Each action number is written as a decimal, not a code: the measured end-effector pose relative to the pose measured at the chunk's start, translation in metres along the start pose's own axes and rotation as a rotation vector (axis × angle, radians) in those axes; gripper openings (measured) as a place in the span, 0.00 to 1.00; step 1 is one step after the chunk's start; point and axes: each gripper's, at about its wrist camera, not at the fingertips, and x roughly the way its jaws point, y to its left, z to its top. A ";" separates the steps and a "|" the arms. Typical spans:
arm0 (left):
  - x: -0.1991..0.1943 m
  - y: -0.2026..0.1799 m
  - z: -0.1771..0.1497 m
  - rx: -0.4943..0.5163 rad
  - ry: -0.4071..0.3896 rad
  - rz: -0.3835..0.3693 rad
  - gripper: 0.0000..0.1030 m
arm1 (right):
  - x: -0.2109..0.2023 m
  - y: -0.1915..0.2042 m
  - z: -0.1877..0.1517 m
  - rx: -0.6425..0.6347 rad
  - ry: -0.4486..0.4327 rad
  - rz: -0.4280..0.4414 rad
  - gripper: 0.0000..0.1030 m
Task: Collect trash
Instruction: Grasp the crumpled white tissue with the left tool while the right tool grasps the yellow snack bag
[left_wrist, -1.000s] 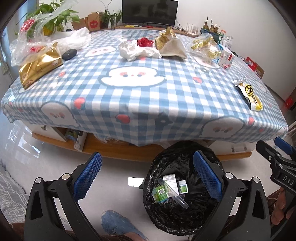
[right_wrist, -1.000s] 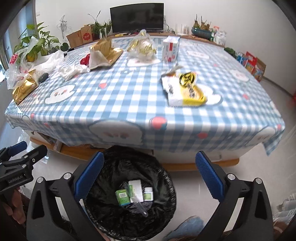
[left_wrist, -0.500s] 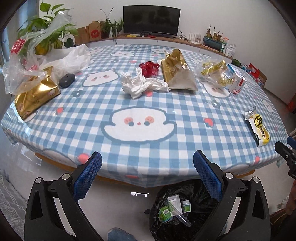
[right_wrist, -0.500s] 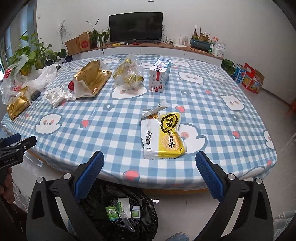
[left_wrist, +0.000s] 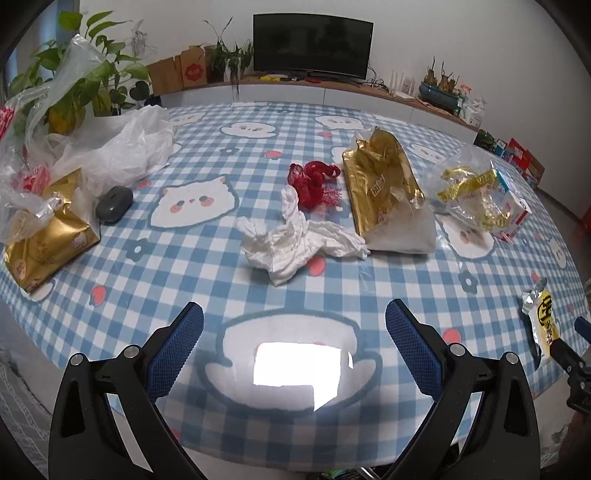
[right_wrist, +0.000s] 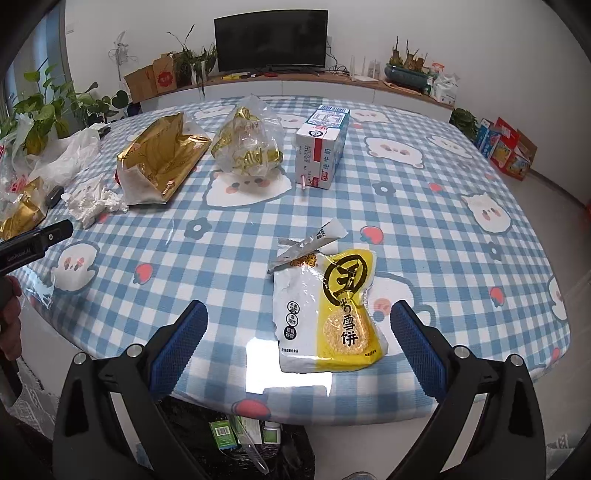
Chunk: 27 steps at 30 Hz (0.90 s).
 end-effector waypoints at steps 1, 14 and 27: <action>0.003 0.001 0.004 -0.004 -0.002 0.001 0.94 | 0.003 0.001 0.001 -0.002 0.003 -0.002 0.92; 0.055 0.008 0.041 -0.033 0.026 0.021 0.94 | 0.034 0.002 0.002 0.019 0.068 -0.007 0.90; 0.082 0.006 0.041 -0.012 0.093 0.051 0.63 | 0.044 0.002 0.003 0.007 0.089 -0.049 0.66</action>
